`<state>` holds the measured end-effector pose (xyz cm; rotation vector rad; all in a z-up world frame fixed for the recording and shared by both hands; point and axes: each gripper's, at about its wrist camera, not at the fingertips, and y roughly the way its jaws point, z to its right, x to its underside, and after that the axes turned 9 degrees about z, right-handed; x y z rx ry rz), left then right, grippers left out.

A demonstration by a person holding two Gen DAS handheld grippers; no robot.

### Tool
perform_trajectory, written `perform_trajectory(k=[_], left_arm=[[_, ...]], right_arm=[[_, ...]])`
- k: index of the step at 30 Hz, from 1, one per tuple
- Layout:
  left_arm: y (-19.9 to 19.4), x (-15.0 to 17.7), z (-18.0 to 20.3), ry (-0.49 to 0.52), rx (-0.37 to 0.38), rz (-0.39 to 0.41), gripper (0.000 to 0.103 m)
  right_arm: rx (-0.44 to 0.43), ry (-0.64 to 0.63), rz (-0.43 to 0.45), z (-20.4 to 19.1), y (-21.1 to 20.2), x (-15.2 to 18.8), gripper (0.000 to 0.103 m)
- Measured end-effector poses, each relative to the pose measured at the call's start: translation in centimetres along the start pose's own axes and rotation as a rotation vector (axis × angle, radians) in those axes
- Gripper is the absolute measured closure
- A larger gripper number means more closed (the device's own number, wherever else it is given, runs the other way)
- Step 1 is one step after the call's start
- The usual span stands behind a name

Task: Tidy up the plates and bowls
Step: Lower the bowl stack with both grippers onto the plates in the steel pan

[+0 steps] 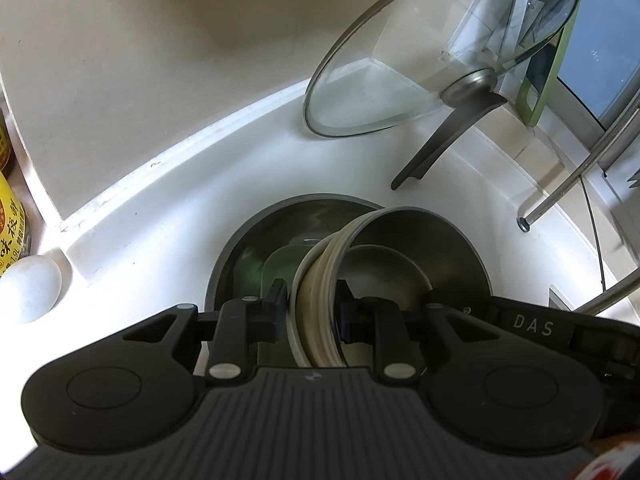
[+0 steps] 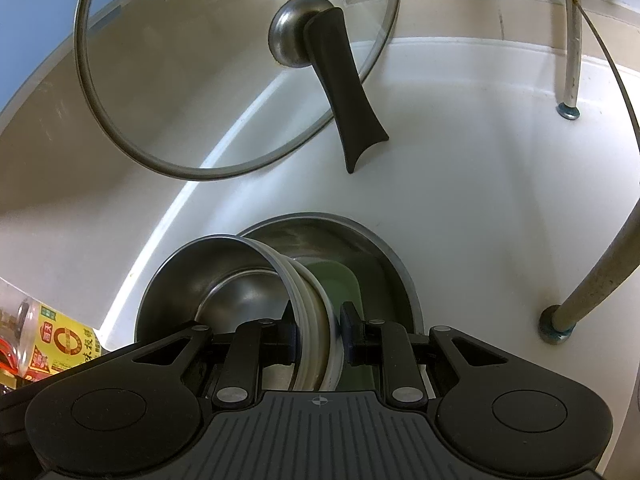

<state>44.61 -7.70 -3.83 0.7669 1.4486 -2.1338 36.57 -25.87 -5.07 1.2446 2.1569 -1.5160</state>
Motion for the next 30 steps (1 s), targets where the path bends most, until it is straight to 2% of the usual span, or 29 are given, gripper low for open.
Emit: perform_trajectory(k=[17,20,30], left_arm=[[-0.1,0.2,-0.2,0.016,0.005,0.015,0.081],[-0.3,0.3,-0.1,0.024,0.002,0.025,0.081],[-2.5,0.5,-0.5,0.037,0.018,0.092,0.08]], right_arm=[[-0.016,-0.019,-0.002,0.2,-0.2,-0.1,0.081],[-0.03,-0.026,0.002,0.3,-0.3,-0.1,0.079],[-0.125,-0.034,0.111,0.9,-3.2,-0.4,0.073]])
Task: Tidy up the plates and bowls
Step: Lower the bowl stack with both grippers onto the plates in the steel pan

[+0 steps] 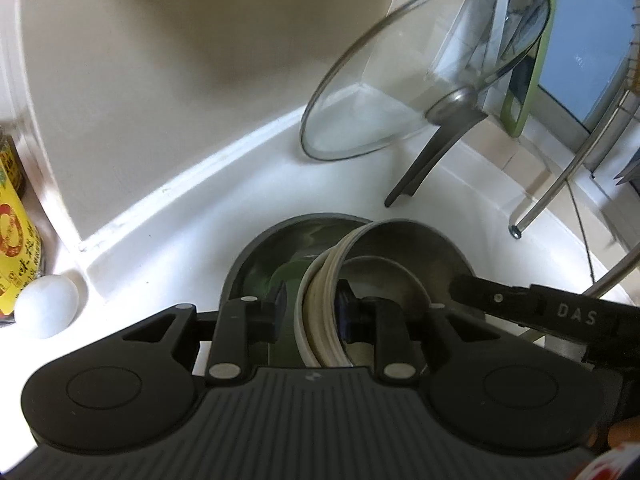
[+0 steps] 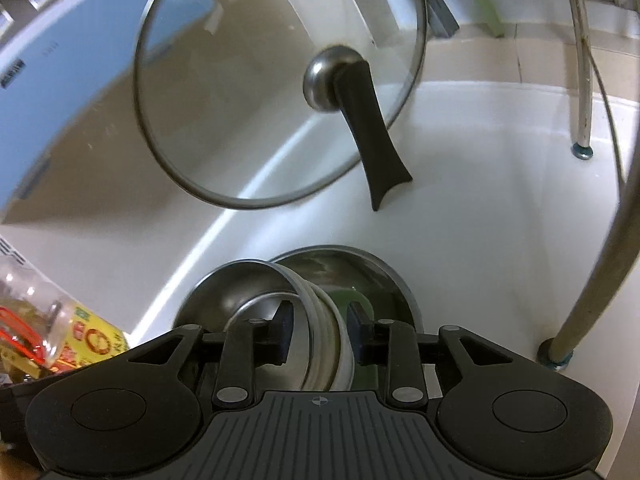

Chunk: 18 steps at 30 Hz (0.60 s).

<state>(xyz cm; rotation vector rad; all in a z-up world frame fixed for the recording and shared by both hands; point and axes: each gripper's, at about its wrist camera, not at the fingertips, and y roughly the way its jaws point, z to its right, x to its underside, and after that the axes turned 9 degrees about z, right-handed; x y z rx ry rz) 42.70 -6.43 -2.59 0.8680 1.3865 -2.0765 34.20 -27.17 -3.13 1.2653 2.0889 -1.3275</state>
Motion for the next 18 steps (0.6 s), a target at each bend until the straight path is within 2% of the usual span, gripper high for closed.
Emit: perform_trajectory(k=[8,12,13,15,16,18], left_arm=[[-1.6,1.0,-0.4,-0.005,0.035,0.032,0.079],[-1.2,1.0,-0.4,-0.028,0.047,0.013,0.08],[-1.1,1.0,-0.4,-0.03,0.053,0.01,0.08],[-0.9,1.0,-0.4,-0.029,0.065,0.007,0.084],[-0.8,1.0,-0.3,-0.031,0.075,0.003,0.088],[-0.7,0.9,-0.3,-0.033,0.074,-0.004,0.088]], right_arm=[[-0.081,0.095,0.043,1.7,-1.1,1.0,0.073],[-0.103,0.135,0.053,2.2,-1.1,1.4,0.073],[-0.105,0.138,0.056,2.3,-1.3,1.4,0.074],[-0.117,0.141,0.063,2.4,-1.3,1.5,0.09],[-0.119,0.146,0.06,2.4,-1.4,1.5,0.091],[-0.115,0.15,0.057,2.5,-1.3,1.4,0.091]])
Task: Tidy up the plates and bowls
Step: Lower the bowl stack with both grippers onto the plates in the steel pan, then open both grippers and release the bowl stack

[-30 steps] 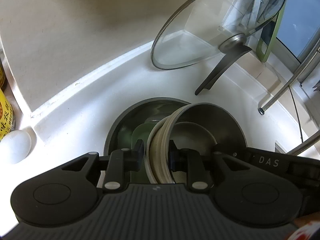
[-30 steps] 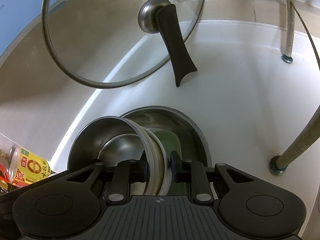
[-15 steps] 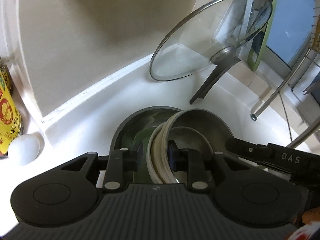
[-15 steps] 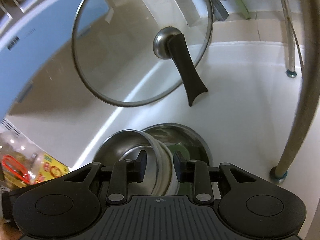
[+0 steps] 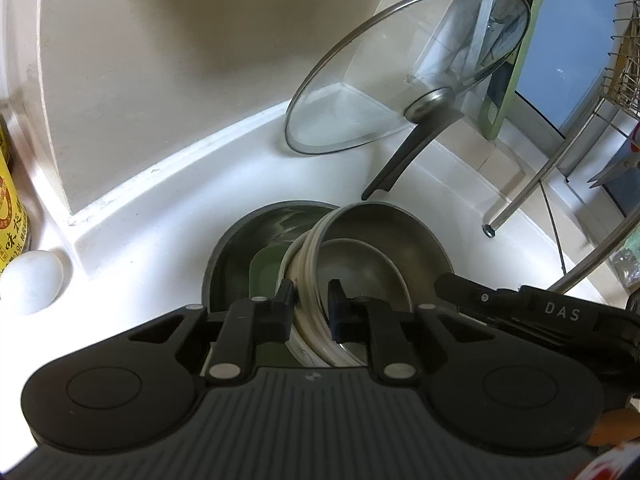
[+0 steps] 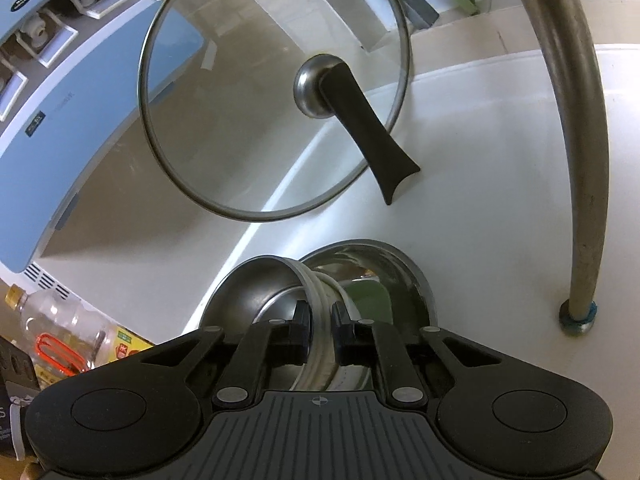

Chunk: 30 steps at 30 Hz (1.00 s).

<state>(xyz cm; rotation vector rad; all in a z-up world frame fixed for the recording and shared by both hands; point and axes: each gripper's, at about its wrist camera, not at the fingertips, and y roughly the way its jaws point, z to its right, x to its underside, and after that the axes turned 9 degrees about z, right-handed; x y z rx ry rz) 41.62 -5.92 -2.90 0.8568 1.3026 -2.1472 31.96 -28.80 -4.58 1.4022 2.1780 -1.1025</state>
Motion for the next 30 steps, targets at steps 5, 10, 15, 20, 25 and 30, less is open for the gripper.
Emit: perform_trajectory(k=[5,10,15,20,25,30], left_arm=[[0.4,-0.4,0.2,0.006,-0.013,-0.028,0.089],[0.9,-0.9,0.3,-0.002,-0.029,-0.063,0.089],[1.1,-1.1,0.5,0.008,-0.035,-0.066,0.088],[1.0,-0.9,0.5,0.014,-0.035,-0.059,0.088],[0.9,-0.8,0.6,0.022,-0.034,-0.052,0.088],[0.8,-0.8,0.6,0.024,-0.036,-0.051,0.088]], right_arm=[[0.038,0.019,-0.036,-0.4,0.2,-0.6,0.091],[0.102,0.048,-0.099,-1.3,0.8,-1.8,0.091],[0.14,0.086,-0.153,-1.4,1.5,-2.8,0.091],[0.139,0.1,-0.171,-1.1,1.7,-2.9,0.091],[0.139,0.075,-0.16,-1.2,1.9,-2.6,0.091],[0.136,0.06,-0.159,-1.4,1.8,-2.6,0.091]])
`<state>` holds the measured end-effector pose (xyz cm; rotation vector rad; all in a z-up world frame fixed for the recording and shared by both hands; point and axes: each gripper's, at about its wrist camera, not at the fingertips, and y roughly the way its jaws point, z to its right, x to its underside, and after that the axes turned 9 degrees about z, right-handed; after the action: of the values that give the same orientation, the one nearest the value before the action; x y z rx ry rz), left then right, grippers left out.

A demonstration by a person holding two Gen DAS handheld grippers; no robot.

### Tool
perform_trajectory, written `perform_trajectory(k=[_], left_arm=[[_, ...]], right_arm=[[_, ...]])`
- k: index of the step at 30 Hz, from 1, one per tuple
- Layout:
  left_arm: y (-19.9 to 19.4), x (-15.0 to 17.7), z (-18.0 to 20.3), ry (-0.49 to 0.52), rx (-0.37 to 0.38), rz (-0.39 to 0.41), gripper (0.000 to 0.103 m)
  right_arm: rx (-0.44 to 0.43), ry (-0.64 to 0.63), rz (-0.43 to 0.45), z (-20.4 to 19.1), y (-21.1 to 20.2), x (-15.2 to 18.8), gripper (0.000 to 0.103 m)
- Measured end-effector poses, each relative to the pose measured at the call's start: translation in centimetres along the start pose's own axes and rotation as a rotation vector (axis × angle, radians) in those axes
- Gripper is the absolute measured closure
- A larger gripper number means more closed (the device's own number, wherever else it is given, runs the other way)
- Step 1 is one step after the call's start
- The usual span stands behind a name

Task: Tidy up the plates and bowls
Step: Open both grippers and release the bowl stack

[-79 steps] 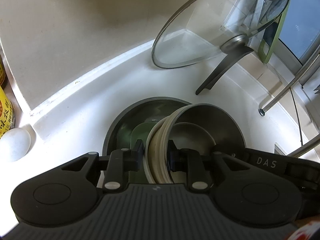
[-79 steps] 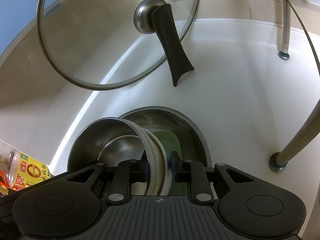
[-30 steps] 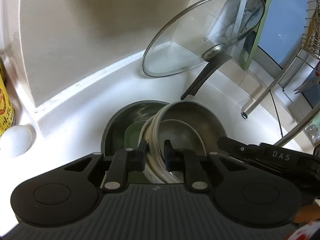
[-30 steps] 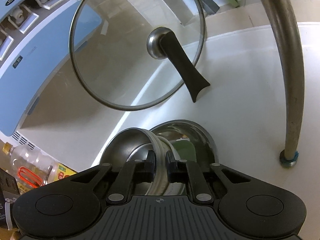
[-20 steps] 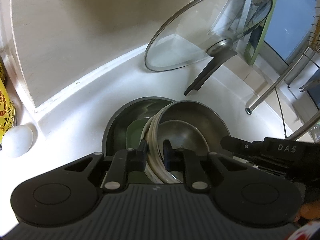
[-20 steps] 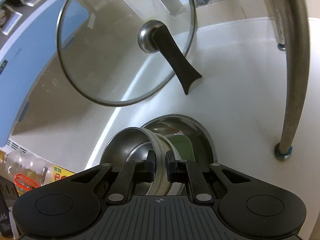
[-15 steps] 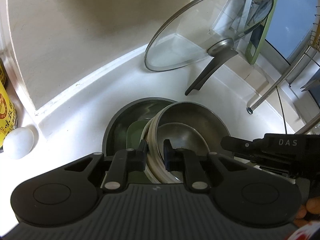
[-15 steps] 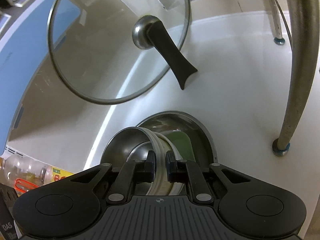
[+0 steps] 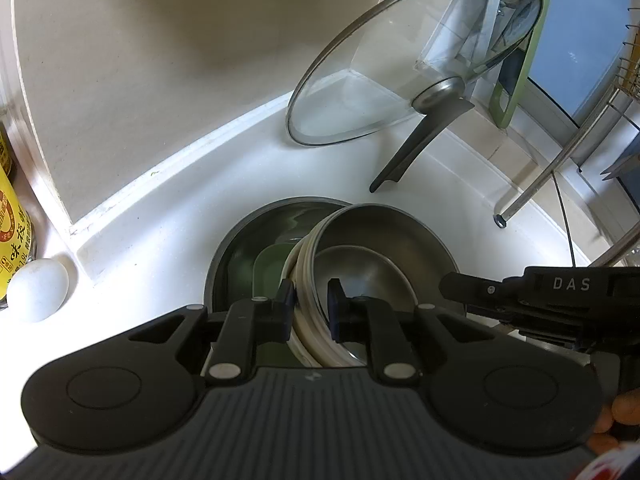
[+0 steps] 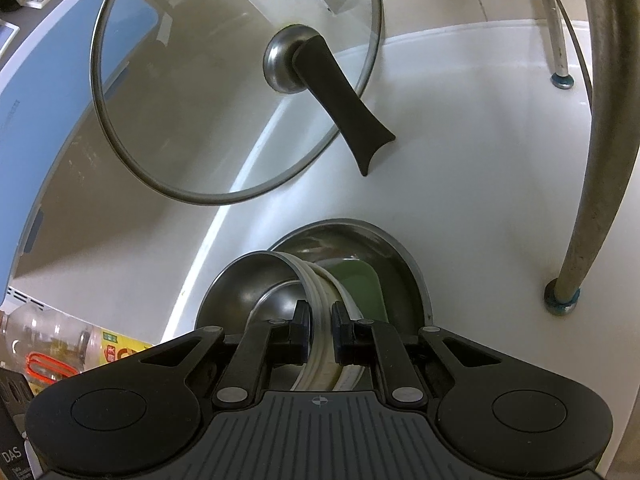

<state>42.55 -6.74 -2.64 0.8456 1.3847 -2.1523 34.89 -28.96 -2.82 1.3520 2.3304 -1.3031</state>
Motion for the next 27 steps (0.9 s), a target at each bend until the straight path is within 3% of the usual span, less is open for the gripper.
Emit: perform_trajectory(k=[8,14,15,16,17,19,27], left_arm=[[-0.1,0.1,0.2,0.008,-0.015,0.004,0.088],[-1.0,0.2,0.6,0.039,-0.042,0.057,0.088],[-1.4,0.2,0.8,0.045,-0.045,0.073,0.088],[-1.7,0.2,0.9,0.049,-0.049,0.084,0.088],[-2.1,0.3,1.0,0.053,-0.053,0.097,0.087],[-3.1,0.5,1.1,0.058,-0.061,0.125,0.081],[-8.0,3.3,3.0,0.118,-0.159,0.227,0.06]], right_arm=[[-0.002,-0.026,0.006,-0.2,-0.2,0.2,0.091],[0.004,-0.155,0.064,-1.5,-1.0,0.7,0.088],[-0.012,-0.178,0.089,-1.7,-1.4,0.9,0.086],[-0.024,-0.193,0.104,-1.9,-1.7,1.0,0.075],[-0.034,-0.204,0.116,-2.0,-2.1,1.1,0.058],[-0.062,-0.228,0.139,-2.1,-2.9,1.3,0.042],[-0.12,-0.364,0.2,-1.7,-6.3,3.1,0.036]])
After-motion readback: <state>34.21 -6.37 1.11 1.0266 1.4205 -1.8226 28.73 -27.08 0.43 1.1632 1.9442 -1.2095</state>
